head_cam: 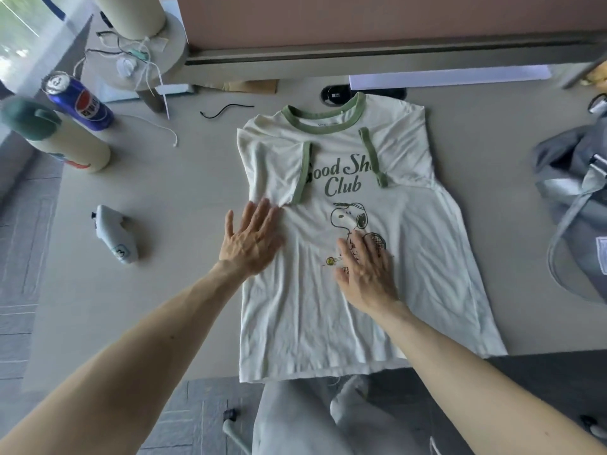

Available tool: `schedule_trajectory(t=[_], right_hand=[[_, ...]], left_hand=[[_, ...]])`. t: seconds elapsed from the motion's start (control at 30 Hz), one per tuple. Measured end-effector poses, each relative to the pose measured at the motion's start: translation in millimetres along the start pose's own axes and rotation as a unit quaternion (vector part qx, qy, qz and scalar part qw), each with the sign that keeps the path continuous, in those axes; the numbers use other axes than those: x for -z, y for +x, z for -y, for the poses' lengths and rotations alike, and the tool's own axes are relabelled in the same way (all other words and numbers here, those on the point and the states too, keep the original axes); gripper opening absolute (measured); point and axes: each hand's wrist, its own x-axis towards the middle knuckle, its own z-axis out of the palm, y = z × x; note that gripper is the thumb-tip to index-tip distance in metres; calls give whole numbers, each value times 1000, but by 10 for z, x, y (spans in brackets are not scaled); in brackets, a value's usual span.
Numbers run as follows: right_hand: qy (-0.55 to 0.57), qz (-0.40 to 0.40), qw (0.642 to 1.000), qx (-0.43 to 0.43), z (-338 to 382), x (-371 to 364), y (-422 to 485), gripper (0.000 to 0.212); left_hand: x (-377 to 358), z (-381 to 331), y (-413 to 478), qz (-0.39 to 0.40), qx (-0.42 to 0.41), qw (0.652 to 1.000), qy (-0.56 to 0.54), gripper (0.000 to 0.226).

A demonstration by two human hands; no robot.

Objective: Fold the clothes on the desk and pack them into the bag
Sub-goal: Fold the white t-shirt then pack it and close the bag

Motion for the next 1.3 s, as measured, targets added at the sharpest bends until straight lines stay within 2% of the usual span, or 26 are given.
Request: schedule_trajectory(t=[0.1,0.2,0.4,0.57,0.7,0.83,0.93,1.03,1.1,1.17,1.3], right_hand=[[34,57,998,18,-262,26,-168,74],[18,84,996,-3,-517,86,-382,69],[-28,88,996,1,-951,46,-970,66],[-27,71,997,0,-1251,33,-1470,69],[-16,71,996,-51,-1517,41,-1726,59],[68,-26,990,-120,-1694,75,-1805,40],[103,-57,974,-193,-1733,219,-1783,28],[153,-62,944,-285,-1793,347,-1751,32],[174,-50,926,-332,-1850,380,-1747,40],[186,-39,916,-353,-1922,385,-1736,43],[207,17,912,-355,-1987,420,-1703,30]], left_hand=[[-74,-53,-182,-12,19,999,-34,76],[-180,-181,-506,26,32,999,-24,76],[-512,-489,-1271,44,62,996,-53,78],[-768,-735,-1905,19,138,986,-94,75],[-898,-812,-2281,-38,214,968,-128,67],[-871,-877,-2372,-98,273,925,-246,46],[-779,-922,-2319,-83,332,889,-304,51],[-737,-942,-2253,-83,364,869,-324,56],[-748,-914,-2220,-70,379,862,-329,51],[-784,-850,-2203,-61,381,858,-338,41],[-812,-798,-2287,-24,381,844,-378,28]])
